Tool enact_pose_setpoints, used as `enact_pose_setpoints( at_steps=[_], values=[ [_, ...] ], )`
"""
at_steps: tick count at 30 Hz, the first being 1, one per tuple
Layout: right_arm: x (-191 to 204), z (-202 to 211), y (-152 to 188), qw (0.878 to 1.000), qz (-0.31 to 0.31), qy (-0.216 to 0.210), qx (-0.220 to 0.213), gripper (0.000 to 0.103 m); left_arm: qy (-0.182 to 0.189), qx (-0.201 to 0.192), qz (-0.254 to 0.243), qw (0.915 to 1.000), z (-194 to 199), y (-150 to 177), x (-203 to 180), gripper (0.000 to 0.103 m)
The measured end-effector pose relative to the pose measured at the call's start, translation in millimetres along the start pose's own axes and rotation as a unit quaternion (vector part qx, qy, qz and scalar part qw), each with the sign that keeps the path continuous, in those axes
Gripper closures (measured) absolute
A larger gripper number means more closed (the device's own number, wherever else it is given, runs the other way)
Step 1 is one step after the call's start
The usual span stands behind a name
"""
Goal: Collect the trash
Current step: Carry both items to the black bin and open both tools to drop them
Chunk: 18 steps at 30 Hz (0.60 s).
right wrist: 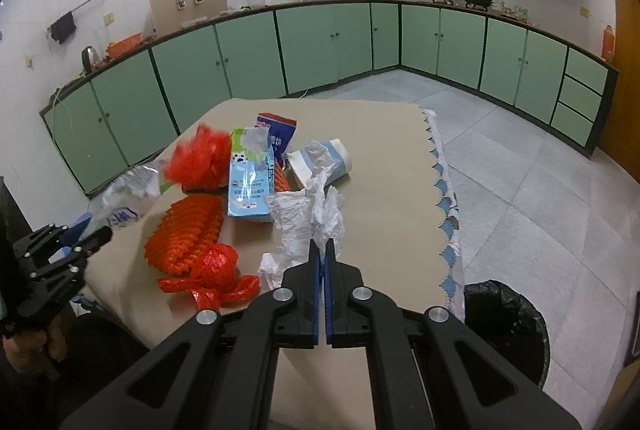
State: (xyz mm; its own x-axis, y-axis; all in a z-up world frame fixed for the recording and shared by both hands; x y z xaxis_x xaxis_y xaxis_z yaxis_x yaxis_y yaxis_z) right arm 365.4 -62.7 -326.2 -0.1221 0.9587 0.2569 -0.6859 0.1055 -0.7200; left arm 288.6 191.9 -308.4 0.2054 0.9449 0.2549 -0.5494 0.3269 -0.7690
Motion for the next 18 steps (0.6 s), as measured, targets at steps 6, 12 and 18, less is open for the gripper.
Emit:
enact_pose_setpoints(
  at_steps=[6, 12, 18],
  values=[
    [-10, 29, -8, 1.000, -0.009, -0.004, -0.023, 0.101, 0.005, -0.031, 0.020, 0.9993, 38, -24, -3, 0.087],
    [-46, 72, -16, 0.998, -0.037, 0.009, -0.053, 0.101, 0.023, -0.059, -0.011, 0.9979, 67, -60, -41, 0.091],
    [-110, 112, -13, 0.992, -0.081, 0.053, -0.076, 0.101, 0.077, -0.095, -0.050, 0.9912, 81, -99, -114, 0.094]
  ],
)
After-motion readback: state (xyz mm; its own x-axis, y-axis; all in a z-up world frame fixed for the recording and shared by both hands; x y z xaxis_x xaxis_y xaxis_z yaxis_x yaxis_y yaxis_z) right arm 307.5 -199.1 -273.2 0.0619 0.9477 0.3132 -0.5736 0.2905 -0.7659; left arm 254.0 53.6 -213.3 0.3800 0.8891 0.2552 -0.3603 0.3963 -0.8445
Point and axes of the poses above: each gripper's, at about its wrist camera, not at the fingertips, and z roughly against the way its jaws point, x to its left, y to its underside, the point moved 8 cm from there along -z, roughly the way its jaws point, and after that the axes turned 12 degrees about -z, right-handed, at the moved point
